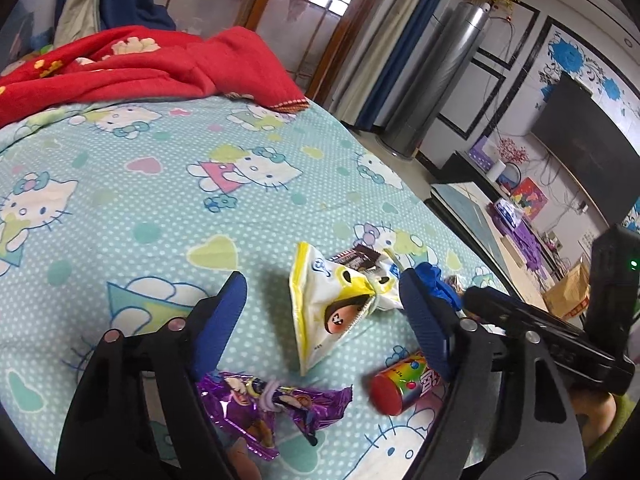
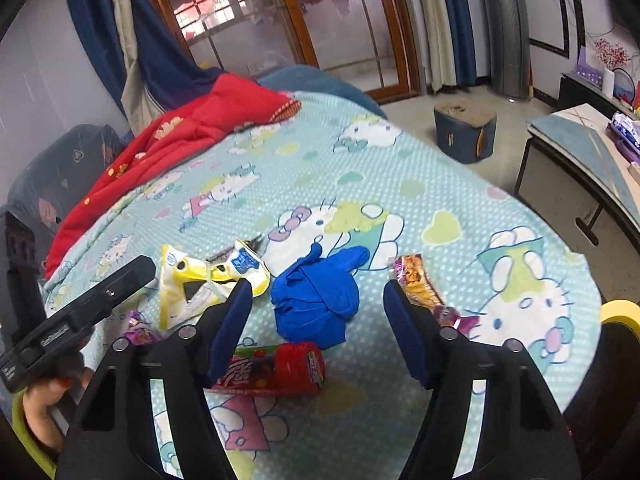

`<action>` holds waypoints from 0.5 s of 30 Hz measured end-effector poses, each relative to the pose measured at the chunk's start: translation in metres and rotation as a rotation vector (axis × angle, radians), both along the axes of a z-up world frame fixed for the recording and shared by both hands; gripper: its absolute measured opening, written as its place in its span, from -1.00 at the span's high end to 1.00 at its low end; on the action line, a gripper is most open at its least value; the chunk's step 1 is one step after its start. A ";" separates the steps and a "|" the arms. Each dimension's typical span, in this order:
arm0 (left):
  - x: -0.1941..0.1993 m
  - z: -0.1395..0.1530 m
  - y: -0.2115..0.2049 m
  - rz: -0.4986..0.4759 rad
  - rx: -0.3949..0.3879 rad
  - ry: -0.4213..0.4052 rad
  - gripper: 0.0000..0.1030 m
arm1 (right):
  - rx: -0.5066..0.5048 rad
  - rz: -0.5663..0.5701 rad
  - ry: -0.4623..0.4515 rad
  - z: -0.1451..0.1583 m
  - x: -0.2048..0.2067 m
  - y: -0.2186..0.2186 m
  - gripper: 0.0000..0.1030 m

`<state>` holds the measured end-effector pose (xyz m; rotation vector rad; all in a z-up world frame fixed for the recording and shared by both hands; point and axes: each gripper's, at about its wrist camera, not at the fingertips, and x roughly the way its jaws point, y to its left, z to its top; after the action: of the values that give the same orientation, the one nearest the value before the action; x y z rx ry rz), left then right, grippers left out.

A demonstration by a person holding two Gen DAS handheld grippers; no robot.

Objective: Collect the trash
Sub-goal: 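Grasp the yellow snack wrapper with the left tool while the right tool grasps the blue glove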

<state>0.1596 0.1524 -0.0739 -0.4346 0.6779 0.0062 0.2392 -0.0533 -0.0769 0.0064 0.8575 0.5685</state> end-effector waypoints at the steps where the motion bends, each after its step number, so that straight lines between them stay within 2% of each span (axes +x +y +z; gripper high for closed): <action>1: 0.001 -0.002 -0.001 -0.005 0.001 0.007 -0.26 | -0.004 0.000 0.008 -0.004 0.002 0.002 -0.23; 7: 0.007 -0.013 0.000 -0.021 -0.020 0.041 -0.15 | -0.003 -0.002 0.042 -0.017 0.012 0.010 -0.22; 10: 0.009 -0.016 -0.001 -0.028 -0.020 0.055 -0.01 | -0.009 -0.002 0.052 -0.022 0.015 0.014 -0.21; 15: 0.011 -0.019 -0.004 -0.043 -0.019 0.072 0.37 | -0.009 -0.020 0.075 -0.031 0.018 0.015 -0.01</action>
<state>0.1705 0.1487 -0.0932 -0.4395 0.7583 -0.0258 0.2576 -0.0384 -0.1077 0.0285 0.9318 0.5486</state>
